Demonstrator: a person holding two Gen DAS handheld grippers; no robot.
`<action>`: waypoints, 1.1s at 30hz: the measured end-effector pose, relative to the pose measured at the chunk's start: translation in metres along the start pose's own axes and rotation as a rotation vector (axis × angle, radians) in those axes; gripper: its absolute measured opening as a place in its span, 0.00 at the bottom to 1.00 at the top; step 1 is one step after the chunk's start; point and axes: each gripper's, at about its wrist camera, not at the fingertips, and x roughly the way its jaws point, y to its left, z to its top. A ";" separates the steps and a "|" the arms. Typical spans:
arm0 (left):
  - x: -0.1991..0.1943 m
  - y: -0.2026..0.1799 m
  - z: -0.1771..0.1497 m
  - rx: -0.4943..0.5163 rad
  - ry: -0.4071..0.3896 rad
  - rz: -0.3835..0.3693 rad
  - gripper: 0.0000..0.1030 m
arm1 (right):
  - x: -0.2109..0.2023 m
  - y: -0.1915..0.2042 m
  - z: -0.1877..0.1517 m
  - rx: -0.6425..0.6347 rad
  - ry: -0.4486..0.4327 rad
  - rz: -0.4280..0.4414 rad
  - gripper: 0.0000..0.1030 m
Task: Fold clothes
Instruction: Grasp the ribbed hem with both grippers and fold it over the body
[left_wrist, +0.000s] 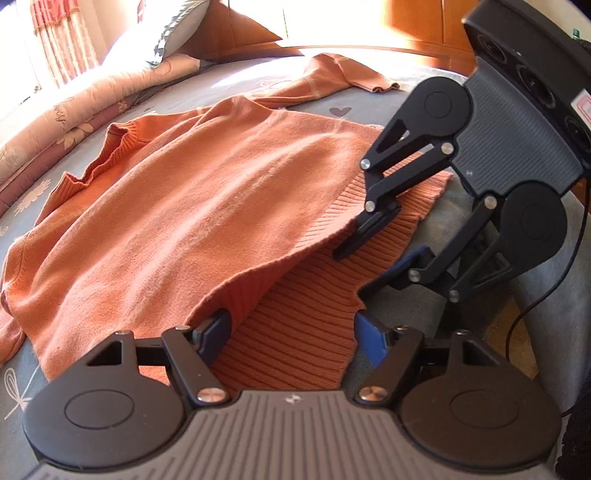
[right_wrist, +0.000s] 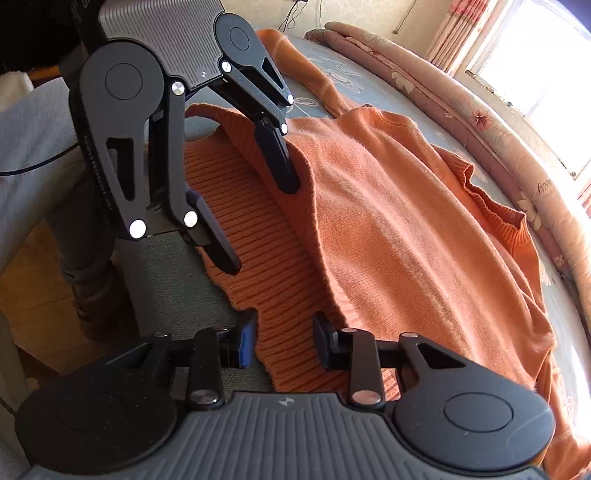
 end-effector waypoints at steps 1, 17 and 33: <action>0.003 -0.006 0.000 0.021 0.004 -0.007 0.72 | -0.002 -0.002 0.001 0.008 -0.014 -0.003 0.04; 0.011 -0.013 0.008 -0.014 0.039 0.076 0.14 | 0.001 -0.002 -0.006 0.040 -0.009 -0.024 0.28; -0.004 -0.031 -0.002 0.148 0.171 0.075 0.01 | -0.019 -0.009 0.000 0.091 0.034 -0.010 0.04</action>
